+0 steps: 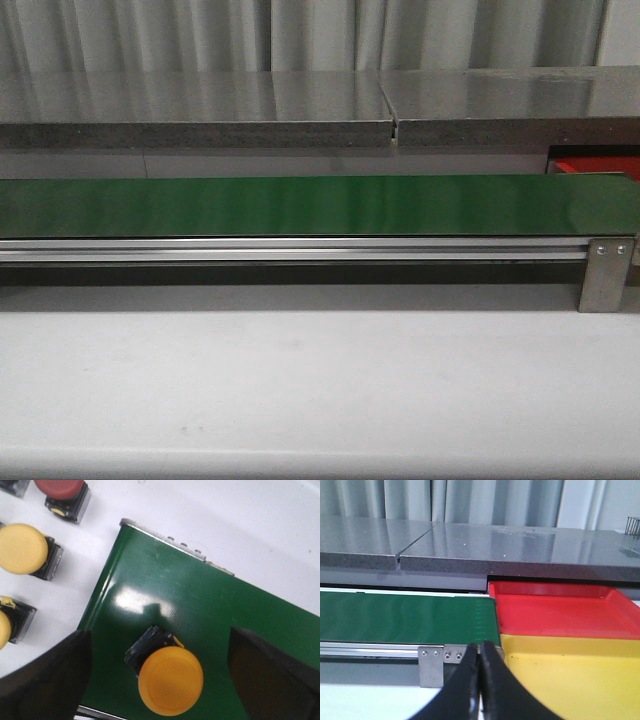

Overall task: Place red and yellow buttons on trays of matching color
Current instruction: 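Carry the yellow button onto the green belt and open the left gripper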

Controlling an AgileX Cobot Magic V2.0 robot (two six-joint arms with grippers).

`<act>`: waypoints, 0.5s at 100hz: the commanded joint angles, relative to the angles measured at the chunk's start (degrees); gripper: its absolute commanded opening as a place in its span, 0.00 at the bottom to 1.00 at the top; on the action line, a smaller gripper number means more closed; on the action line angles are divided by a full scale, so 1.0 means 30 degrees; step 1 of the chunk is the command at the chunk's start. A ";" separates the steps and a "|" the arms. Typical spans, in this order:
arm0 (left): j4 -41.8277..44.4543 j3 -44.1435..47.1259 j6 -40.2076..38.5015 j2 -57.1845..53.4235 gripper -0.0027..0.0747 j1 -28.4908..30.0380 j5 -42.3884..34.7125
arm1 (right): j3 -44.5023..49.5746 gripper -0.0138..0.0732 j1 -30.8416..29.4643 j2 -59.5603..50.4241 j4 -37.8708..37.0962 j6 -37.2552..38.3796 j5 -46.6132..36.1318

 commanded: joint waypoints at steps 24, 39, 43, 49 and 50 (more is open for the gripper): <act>-0.0607 -0.1830 -0.0014 -0.1839 0.75 0.0123 -0.0125 | -0.0415 0.02 -0.0092 -0.0340 -0.0153 -0.0095 -0.1519; -0.0520 -0.1830 -0.0014 -0.1977 0.75 0.0484 0.0312 | -0.0415 0.02 -0.0092 -0.0340 -0.0153 -0.0095 -0.1519; -0.0361 -0.1830 -0.0014 -0.1977 0.75 0.0644 0.0480 | -0.0415 0.02 -0.0092 -0.0340 -0.0153 -0.0095 -0.1519; -0.0178 -0.1830 -0.0014 -0.1977 0.75 0.0877 0.0706 | -0.0415 0.02 -0.0092 -0.0340 -0.0153 -0.0095 -0.1519; -0.0178 -0.1830 -0.0014 -0.1977 0.75 0.0920 0.0758 | -0.0415 0.02 -0.0092 -0.0340 -0.0153 -0.0095 -0.1519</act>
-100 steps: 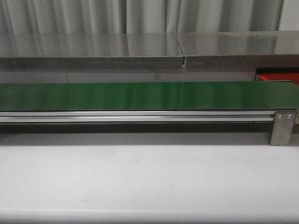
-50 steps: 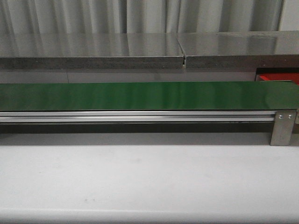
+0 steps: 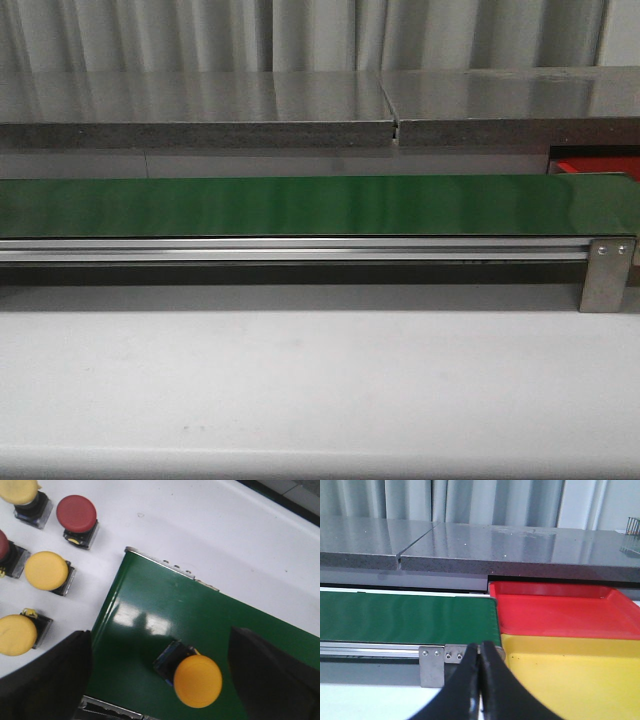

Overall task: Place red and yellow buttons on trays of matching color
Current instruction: 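Carry the yellow button onto the green belt and open the left gripper, then move the left gripper to a red button and grasp it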

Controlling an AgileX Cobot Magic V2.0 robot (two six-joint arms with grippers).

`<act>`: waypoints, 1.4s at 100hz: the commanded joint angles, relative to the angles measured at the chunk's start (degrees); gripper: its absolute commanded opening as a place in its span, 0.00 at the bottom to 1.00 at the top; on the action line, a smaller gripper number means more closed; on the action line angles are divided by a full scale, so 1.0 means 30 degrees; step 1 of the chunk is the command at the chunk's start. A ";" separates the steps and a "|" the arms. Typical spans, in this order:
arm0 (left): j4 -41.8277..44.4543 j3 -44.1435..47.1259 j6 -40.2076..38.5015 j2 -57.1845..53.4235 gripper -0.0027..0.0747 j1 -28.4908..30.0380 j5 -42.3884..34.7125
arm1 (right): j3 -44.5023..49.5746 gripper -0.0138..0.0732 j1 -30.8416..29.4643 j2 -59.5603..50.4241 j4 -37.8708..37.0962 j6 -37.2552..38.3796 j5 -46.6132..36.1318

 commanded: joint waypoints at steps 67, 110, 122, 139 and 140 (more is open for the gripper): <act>0.0867 -0.0640 -0.0014 -0.1189 0.75 0.3974 0.1658 | -0.0415 0.02 -0.0092 -0.0340 -0.0153 -0.0095 -0.1519; 0.0917 0.2045 0.0471 -0.1633 0.75 0.6364 0.1284 | -0.0415 0.02 -0.0092 -0.0340 -0.0153 -0.0095 -0.1519; 0.0917 0.2501 0.0499 -0.1633 0.75 0.7021 0.1322 | -0.0415 0.02 -0.0092 -0.0340 -0.0153 -0.0095 -0.1519; 0.1248 0.3252 0.0894 -0.1633 0.75 0.7382 0.0953 | -0.0415 0.02 -0.0092 -0.0340 -0.0153 -0.0095 -0.1519; 0.1315 0.3348 0.0894 -0.1633 0.75 0.7382 0.0918 | -0.0415 0.02 -0.0092 -0.0340 -0.0153 -0.0095 -0.1519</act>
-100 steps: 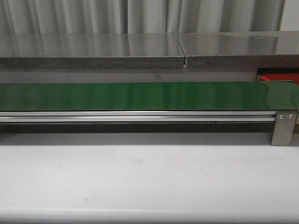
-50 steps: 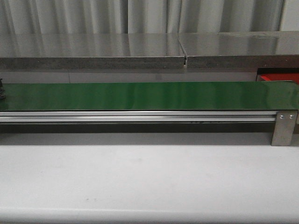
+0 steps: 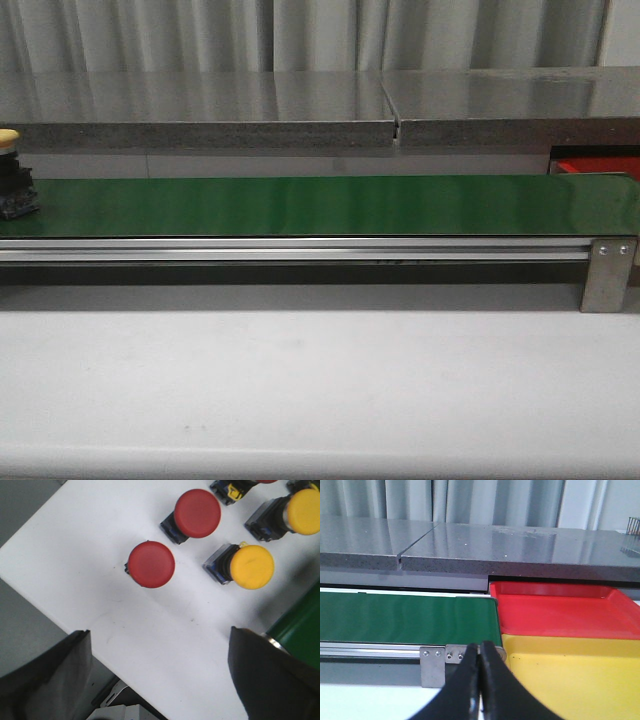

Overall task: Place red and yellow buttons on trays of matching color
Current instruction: 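Move the left gripper to a red button and grasp it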

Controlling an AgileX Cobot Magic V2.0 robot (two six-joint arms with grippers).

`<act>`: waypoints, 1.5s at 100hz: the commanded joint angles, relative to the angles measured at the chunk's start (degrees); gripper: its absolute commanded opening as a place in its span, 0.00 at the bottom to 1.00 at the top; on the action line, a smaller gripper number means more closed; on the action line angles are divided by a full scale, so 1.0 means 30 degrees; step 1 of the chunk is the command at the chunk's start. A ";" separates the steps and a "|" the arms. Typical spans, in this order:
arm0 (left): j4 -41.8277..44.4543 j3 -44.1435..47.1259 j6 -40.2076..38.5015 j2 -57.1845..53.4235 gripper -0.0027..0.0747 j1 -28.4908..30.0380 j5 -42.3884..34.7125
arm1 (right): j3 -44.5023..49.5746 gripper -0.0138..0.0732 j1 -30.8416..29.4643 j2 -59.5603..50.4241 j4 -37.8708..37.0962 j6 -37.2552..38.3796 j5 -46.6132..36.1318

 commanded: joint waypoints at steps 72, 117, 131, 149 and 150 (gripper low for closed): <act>-0.0195 0.1013 0.0233 0.0826 0.75 0.0010 -0.3363 | -0.0415 0.02 -0.0092 -0.0340 -0.0153 -0.0095 -0.1519; -0.0902 0.1090 0.0233 0.2171 0.75 -0.0021 -0.5187 | -0.0415 0.02 -0.0092 -0.0340 -0.0153 -0.0095 -0.1519; -0.0902 0.1090 0.0401 0.2169 0.74 -0.0021 -0.5820 | -0.0415 0.02 -0.0092 -0.0340 -0.0153 -0.0095 -0.1519; -0.0934 0.1090 0.0401 0.2169 0.63 -0.0021 -0.5903 | -0.0415 0.02 -0.0092 -0.0340 -0.0153 -0.0095 -0.1519; -0.0934 0.1090 0.0401 0.2169 0.62 -0.0021 -0.5903 | -0.0415 0.02 -0.0092 -0.0340 -0.0153 -0.0095 -0.1519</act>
